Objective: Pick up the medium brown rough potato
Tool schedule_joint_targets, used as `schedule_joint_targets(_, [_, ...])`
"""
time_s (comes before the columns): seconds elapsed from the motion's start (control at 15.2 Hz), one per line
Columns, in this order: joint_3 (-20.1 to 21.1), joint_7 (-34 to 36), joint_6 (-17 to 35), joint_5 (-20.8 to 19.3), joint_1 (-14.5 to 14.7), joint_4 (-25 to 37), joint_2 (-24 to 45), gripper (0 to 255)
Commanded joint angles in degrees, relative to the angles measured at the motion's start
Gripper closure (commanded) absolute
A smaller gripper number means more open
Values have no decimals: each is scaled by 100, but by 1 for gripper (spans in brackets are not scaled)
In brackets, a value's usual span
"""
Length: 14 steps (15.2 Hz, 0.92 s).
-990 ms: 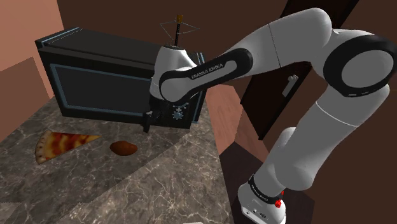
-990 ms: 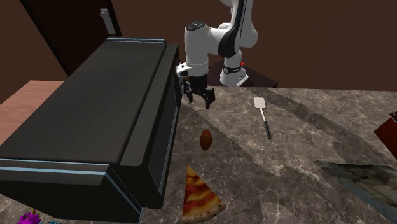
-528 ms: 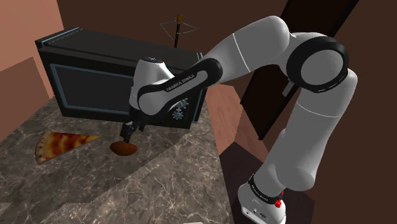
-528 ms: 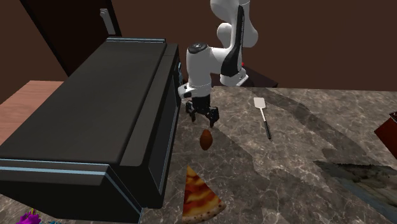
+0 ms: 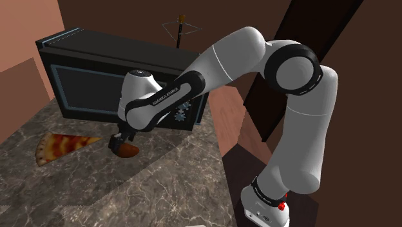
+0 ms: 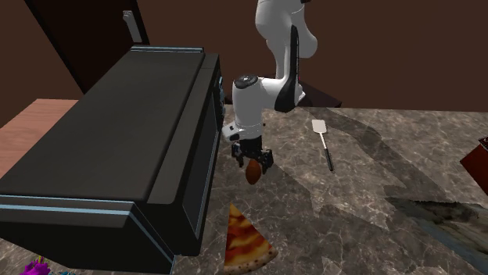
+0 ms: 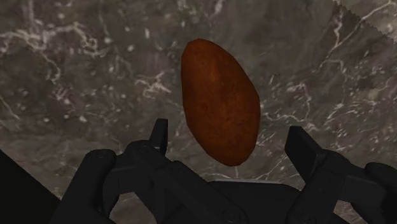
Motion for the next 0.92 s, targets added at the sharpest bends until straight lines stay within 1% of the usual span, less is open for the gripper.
schedule_joint_targets(0.0, [-9,-12,132,-12,8,-9,122,0])
schedule_joint_targets(0.26, [-18,-18,228,-22,17,-14,214,0])
schedule_joint_targets(0.33, [-17,-14,231,-22,20,-19,212,255])
schedule_joint_targets(0.86, [-18,-17,222,-22,17,-9,213,255])
